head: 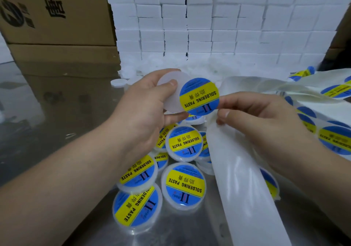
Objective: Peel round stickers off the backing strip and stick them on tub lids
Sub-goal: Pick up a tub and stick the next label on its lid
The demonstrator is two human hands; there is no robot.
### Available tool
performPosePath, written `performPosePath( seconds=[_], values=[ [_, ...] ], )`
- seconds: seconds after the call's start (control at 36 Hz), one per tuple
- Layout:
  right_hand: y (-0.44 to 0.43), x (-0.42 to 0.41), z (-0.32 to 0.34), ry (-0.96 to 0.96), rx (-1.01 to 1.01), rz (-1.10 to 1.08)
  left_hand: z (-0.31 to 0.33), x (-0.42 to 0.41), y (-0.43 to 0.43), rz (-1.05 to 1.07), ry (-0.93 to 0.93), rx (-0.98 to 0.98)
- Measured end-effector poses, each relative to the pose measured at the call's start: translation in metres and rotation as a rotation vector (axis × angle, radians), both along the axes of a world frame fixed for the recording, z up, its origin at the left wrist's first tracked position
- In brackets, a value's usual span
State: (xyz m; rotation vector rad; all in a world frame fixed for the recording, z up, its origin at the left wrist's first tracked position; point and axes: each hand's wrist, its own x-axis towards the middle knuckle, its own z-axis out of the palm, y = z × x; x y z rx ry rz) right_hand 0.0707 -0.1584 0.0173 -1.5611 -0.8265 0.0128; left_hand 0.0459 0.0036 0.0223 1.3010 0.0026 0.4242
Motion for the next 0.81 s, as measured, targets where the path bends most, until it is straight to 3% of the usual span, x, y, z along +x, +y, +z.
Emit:
performPosePath(
  seconds=[0.25, 0.81],
  values=[
    [0.0, 0.0, 0.002, 0.086, -0.04, 0.092, 0.001, -0.005, -0.005, -0.199, -0.071, -0.189],
    [-0.001, 0.001, 0.005, 0.182, -0.013, 0.179, -0.01, -0.001, -0.007, -0.204, -0.101, 0.032]
  ],
)
